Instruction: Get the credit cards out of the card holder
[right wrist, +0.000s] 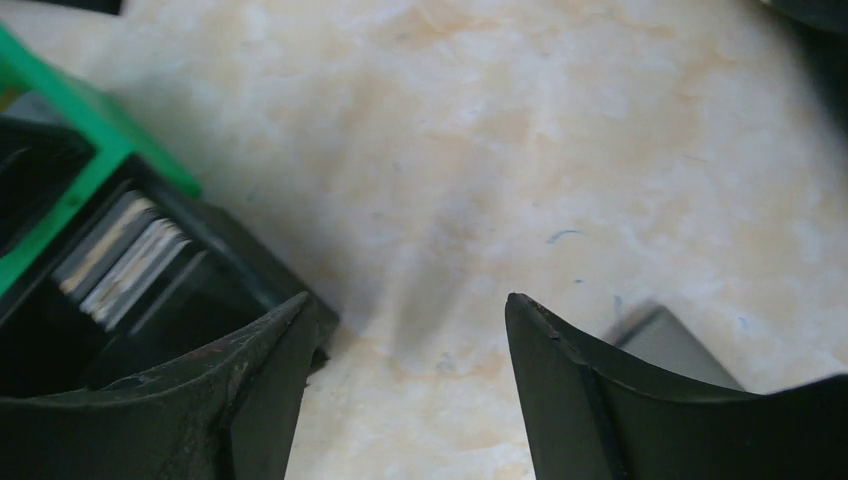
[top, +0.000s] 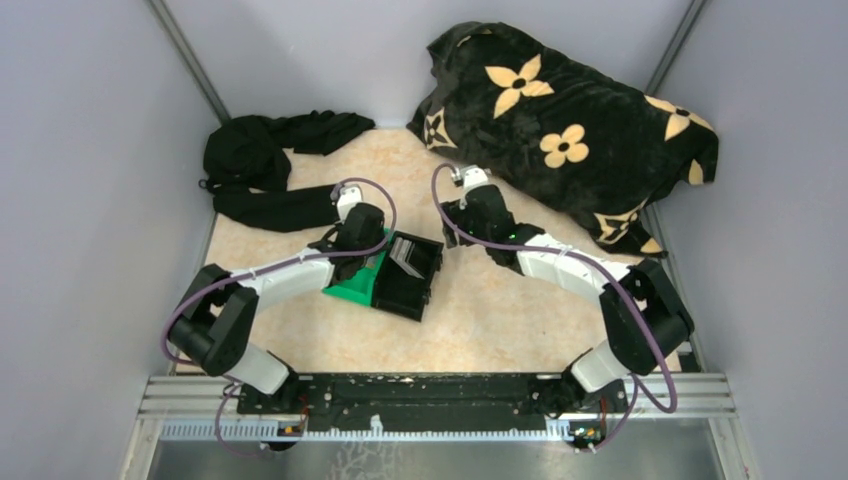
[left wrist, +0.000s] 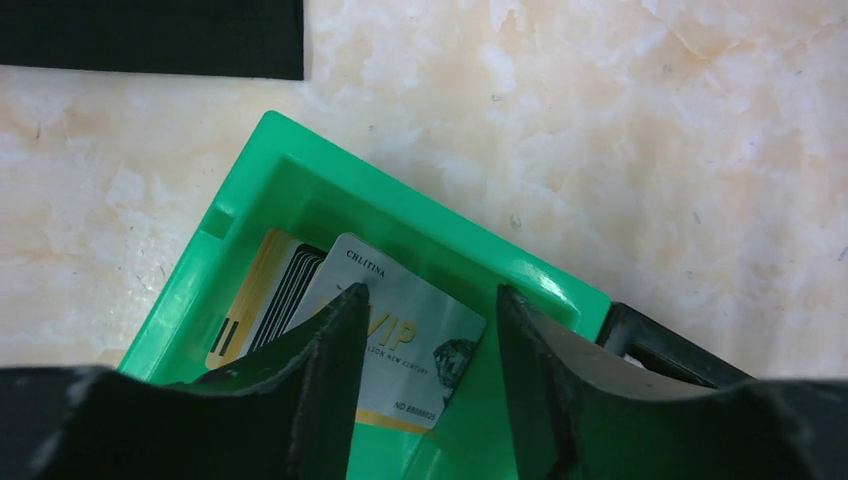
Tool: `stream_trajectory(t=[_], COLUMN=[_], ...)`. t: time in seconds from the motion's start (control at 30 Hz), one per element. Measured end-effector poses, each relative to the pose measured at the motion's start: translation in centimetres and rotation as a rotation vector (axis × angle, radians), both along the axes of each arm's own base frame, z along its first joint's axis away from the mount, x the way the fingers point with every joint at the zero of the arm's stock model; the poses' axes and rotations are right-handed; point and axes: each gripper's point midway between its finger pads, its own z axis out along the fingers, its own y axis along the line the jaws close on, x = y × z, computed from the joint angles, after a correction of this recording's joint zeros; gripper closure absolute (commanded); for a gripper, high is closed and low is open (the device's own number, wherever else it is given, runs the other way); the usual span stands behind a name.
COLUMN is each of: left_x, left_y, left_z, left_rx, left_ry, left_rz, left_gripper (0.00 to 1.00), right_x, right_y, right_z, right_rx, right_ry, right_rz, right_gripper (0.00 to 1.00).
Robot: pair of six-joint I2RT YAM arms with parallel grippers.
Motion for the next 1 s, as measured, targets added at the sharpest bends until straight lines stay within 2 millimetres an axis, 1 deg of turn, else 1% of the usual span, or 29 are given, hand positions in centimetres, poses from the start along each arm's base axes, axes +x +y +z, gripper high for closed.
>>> stream_trajectory(t=[0.07,0.17,0.3,0.4,0.53,0.7,0.83,1.0], left_x=[-0.1,-0.2,-0.3,-0.2,-0.2,0.0,0.3,1.3], left_y=[0.1,0.3,0.4,0.4,0.4,0.5,1.1,1.1], left_z=[0.2,0.7,0.6,0.6,0.6,0.6,0.6,0.4], left_rx=[-0.003,-0.013,-0.015,-0.018,-0.019,-0.018,-0.019,-0.002], left_ry=[-0.010,-0.026,-0.032,-0.036,-0.041,-0.044,-0.043,-0.030], left_rz=[0.004,0.006,0.008,0.008,0.009,0.011,0.021,0.023], left_gripper=[0.33,0.32,0.32,0.32,0.32,0.34,0.34,0.34], right_x=[-0.9,-2.4,-4.0,-4.5,-4.1,-3.3,-2.3,-0.7], right_y=[1.8,3.8,5.1,5.5,5.7,6.0,6.4,6.6], right_z=[0.6,0.7,0.3,-0.2,-1.3,-3.4,-4.7,-4.9], right_rx=[0.012,0.014,0.002,-0.004,-0.019,-0.047,-0.073,-0.081], right_ry=[-0.006,0.000,0.020,0.037,0.056,0.094,0.111,0.117], right_rz=[0.048,0.111,0.162,0.173,0.157,0.126,0.103,0.080], right_gripper=[0.31,0.31,0.32,0.34,0.39,0.40,0.41,0.42])
